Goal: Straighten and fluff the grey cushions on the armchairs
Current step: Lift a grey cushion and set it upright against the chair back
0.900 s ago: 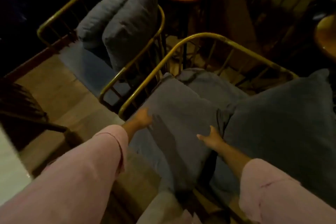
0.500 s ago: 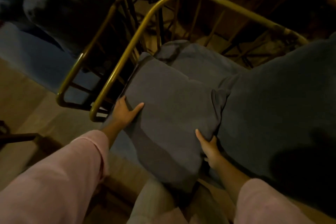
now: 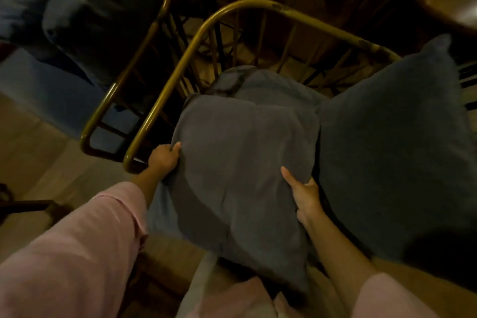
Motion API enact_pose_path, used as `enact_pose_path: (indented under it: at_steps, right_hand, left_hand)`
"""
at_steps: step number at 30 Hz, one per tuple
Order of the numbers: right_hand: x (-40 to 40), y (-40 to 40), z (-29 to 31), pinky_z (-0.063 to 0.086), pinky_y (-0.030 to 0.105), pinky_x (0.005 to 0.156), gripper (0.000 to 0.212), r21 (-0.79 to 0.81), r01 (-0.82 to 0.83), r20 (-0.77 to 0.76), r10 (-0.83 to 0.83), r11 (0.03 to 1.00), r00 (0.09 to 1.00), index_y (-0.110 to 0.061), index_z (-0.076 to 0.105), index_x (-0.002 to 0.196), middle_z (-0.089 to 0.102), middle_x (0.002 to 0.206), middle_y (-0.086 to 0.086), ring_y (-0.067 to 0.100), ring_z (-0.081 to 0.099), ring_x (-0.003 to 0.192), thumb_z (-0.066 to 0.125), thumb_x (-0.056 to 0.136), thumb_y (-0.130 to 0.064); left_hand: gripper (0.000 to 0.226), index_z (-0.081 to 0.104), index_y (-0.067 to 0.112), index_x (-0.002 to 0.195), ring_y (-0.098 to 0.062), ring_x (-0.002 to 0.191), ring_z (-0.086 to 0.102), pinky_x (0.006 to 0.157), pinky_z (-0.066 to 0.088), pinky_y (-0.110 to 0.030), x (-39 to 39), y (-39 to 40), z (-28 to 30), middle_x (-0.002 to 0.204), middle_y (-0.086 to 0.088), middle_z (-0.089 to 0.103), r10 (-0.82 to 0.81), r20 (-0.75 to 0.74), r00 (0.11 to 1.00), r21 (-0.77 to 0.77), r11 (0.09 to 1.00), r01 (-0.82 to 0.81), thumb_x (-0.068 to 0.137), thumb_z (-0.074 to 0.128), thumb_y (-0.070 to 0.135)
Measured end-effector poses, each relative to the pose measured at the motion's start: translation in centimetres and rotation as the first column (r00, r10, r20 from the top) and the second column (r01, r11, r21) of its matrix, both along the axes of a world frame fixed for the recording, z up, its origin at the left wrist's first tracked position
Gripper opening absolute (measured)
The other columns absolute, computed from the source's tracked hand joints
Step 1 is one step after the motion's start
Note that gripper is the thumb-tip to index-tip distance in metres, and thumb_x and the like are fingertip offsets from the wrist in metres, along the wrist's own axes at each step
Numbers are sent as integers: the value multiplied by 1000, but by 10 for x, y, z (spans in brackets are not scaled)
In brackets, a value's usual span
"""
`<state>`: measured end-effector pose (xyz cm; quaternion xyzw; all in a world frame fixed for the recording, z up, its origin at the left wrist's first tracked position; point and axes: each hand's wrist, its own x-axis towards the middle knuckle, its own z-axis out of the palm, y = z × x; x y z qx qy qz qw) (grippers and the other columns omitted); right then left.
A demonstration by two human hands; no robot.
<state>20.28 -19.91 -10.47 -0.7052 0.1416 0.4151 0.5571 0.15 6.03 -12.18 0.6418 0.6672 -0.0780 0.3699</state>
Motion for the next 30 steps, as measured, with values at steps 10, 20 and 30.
enact_pose_path:
  at_steps: [10,20,30]
  right_hand:
    - [49,-9,127,56,33,79,69,146,-92,184,64,985,981,-14,57,134,66,111,-2,17,65,96,82,74,-39]
    - [34,89,236,51,48,101,74,335,-175,359,47,926,932,-23,42,146,58,137,1,25,60,119,71,83,-50]
    - [-33,295,274,52,44,92,60,378,-329,441,144,866,886,-29,30,149,52,140,0,24,57,118,57,96,-37]
  left_hand:
    - [49,62,-4,103,-36,95,60,77,38,-34,12,-49,100,101,-23,63,143,389,910,320,905,-279,103,37,38]
    - [53,46,7,60,-40,79,61,63,33,-34,-11,40,248,69,-16,58,29,511,859,593,711,-377,103,37,39]
    - [54,67,-6,92,-43,94,61,67,33,-35,-103,217,314,101,-27,67,99,455,885,687,594,-419,103,35,36]
